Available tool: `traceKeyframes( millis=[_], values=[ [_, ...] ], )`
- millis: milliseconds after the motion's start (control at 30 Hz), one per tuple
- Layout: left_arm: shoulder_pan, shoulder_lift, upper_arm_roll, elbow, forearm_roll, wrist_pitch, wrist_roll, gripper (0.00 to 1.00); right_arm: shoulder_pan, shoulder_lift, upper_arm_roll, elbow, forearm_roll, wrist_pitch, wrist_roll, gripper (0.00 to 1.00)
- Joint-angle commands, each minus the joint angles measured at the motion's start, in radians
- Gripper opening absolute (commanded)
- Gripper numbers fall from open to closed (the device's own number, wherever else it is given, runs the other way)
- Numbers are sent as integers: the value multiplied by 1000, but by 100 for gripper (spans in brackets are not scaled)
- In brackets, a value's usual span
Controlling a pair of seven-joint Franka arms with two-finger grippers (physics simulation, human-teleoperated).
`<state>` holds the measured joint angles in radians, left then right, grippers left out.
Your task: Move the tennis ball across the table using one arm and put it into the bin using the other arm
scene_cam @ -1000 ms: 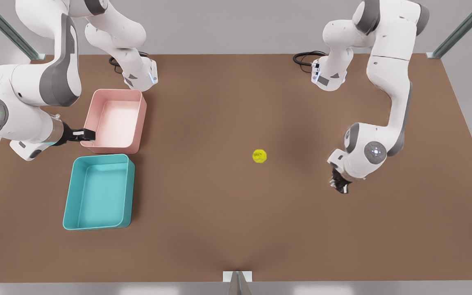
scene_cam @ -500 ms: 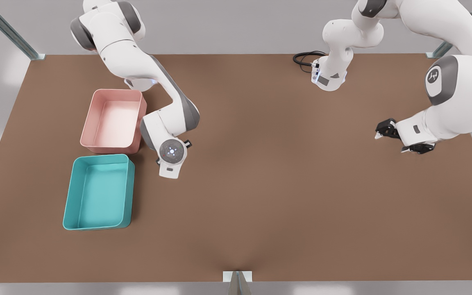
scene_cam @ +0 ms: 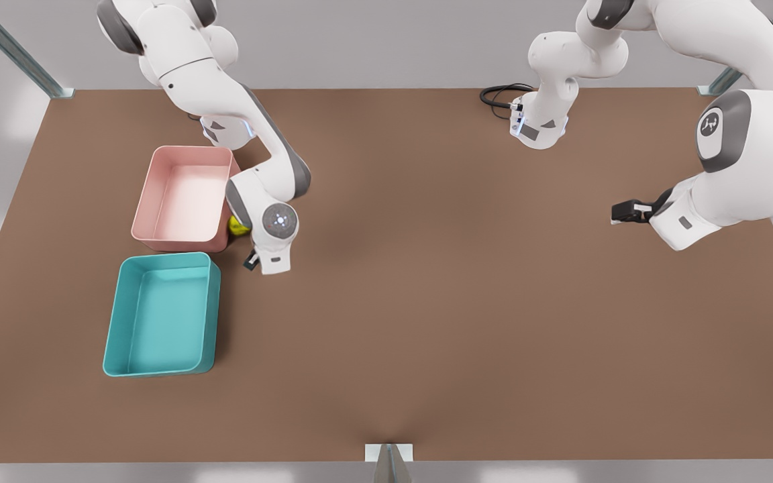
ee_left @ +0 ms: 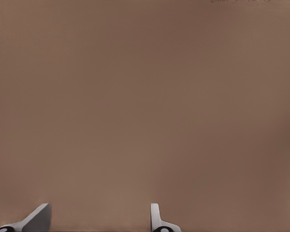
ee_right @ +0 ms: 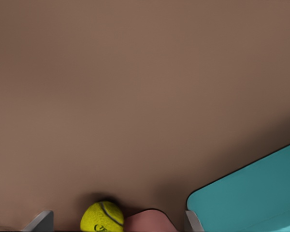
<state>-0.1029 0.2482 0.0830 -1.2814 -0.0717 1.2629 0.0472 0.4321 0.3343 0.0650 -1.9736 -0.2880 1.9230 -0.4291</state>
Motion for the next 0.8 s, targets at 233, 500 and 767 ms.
traceKeyframes(
  millis=[233, 500, 767],
  values=[
    [-1, -1, 0, 11, 3, -8, -297, 100, 51, -115, 39, -251, -122, 218, -488, 100],
    [-8, 26, -5, 7, -25, -8, -254, 100, 63, -147, 38, -418, -241, 274, -424, 100],
    [-8, 33, -169, 132, -62, -4, -345, 100, 76, -130, -22, -521, -395, 366, -200, 100]
  ],
)
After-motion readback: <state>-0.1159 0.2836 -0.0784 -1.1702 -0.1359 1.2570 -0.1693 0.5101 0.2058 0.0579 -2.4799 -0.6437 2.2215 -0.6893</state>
